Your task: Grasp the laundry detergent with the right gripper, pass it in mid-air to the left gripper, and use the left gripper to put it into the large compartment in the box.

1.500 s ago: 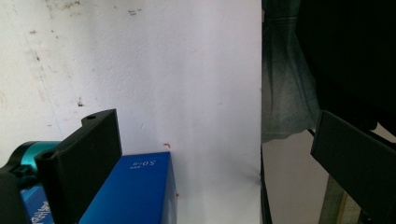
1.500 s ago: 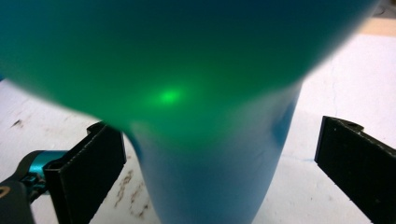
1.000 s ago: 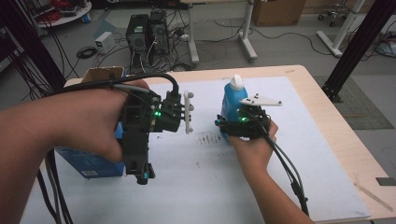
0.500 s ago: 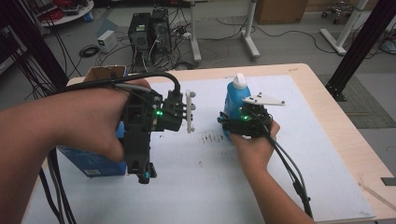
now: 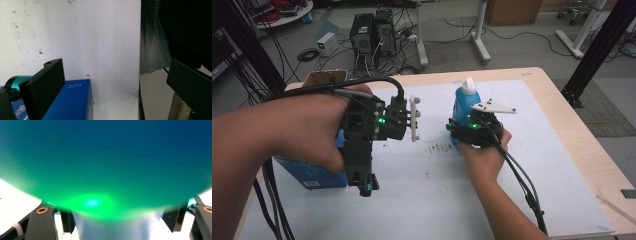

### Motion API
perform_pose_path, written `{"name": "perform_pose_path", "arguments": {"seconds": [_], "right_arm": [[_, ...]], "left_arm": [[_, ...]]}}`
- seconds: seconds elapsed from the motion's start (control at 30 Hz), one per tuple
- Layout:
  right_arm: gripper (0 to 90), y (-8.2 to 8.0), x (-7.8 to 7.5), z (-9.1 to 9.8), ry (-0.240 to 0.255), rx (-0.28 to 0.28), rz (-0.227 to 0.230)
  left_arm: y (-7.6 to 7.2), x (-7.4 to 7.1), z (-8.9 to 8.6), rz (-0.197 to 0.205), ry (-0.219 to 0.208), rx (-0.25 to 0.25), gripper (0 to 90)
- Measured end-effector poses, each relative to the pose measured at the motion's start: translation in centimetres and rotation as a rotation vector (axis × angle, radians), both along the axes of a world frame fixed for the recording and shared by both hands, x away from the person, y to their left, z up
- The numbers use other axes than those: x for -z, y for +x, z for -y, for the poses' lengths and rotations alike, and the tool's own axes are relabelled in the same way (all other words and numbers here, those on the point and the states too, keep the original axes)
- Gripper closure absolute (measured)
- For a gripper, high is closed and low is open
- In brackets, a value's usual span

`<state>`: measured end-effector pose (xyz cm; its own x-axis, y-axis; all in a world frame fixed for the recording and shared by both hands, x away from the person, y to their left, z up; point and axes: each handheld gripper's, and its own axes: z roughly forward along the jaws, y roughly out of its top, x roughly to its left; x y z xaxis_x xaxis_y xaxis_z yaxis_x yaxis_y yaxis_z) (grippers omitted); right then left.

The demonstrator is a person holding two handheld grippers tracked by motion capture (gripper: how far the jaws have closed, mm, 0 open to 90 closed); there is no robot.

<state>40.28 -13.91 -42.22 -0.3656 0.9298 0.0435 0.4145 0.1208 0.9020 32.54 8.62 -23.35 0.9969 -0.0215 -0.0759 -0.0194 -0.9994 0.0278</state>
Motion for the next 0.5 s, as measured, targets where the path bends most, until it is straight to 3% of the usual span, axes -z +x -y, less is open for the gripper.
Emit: {"name": "perform_pose_path", "arguments": {"seconds": [0.5], "right_arm": [[34.7, -0.12, 0.16, -0.46, -0.005, 0.026, 0.013]], "left_arm": [[0.19, 0.18, -0.52, 0.002, 0.006, -0.025, 1.7]]}}
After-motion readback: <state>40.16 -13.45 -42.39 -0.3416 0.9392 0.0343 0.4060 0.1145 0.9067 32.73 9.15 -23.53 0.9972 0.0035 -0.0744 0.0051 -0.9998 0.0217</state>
